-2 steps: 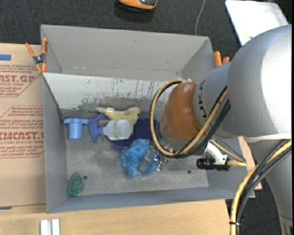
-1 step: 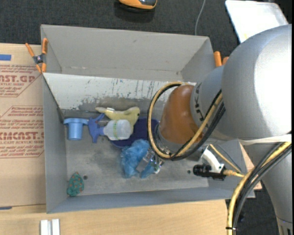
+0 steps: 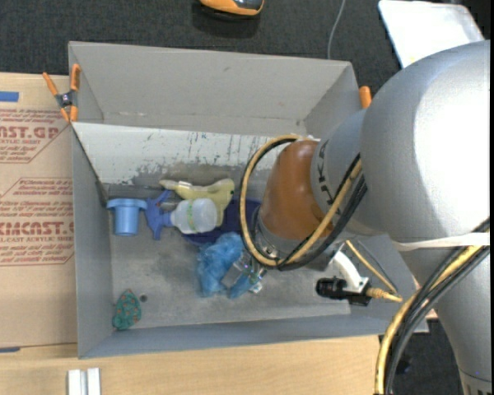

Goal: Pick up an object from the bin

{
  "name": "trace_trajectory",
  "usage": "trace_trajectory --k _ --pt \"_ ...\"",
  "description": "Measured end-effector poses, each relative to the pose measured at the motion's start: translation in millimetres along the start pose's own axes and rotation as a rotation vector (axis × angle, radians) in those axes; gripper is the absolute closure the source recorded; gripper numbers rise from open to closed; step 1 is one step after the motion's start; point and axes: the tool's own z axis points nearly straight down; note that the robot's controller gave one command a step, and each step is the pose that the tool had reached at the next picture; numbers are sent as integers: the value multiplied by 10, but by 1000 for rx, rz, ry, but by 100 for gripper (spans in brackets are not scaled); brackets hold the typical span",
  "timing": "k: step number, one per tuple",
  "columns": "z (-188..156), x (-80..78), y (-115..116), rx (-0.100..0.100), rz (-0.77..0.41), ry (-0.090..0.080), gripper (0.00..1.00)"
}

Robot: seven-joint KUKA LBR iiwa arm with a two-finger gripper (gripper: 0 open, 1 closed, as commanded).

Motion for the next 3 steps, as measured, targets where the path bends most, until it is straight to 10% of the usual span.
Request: trace_trajectory --k 3 --pt "-40 8 -39 3 3 3 100"
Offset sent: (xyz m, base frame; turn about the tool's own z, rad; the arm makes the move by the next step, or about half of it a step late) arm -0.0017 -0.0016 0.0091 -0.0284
